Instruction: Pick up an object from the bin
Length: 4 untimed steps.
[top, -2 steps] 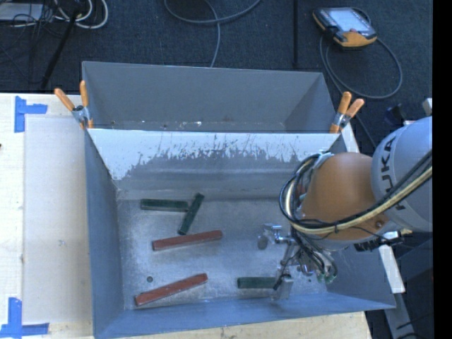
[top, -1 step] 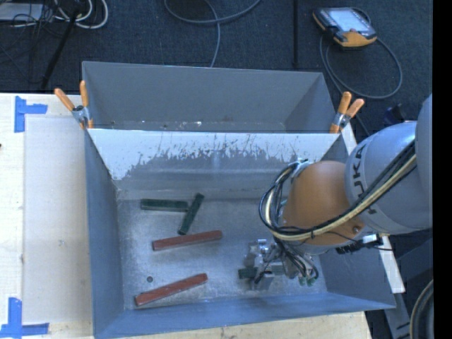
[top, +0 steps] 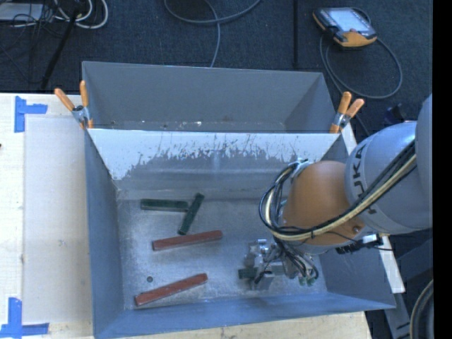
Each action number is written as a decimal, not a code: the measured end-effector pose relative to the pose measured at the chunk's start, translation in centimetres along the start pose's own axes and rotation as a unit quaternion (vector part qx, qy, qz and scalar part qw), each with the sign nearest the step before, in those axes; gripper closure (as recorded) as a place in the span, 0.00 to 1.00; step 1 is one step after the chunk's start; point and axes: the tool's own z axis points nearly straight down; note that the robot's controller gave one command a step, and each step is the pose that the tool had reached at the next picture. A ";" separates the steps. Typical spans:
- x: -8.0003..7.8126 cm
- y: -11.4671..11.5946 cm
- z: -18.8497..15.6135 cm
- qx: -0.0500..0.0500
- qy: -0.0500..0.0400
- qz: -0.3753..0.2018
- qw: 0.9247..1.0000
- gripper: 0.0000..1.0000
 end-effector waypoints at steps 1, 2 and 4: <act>0.2 -3.7 0.0 -0.001 -0.001 0.008 1.000 1.00; 1.1 -1.9 -12.9 0.000 -0.001 -0.019 1.000 1.00; 0.2 -3.5 -16.6 0.000 0.001 -0.075 0.997 1.00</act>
Offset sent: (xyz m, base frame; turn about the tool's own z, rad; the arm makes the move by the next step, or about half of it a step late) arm -0.0099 -0.0202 0.1295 -0.0366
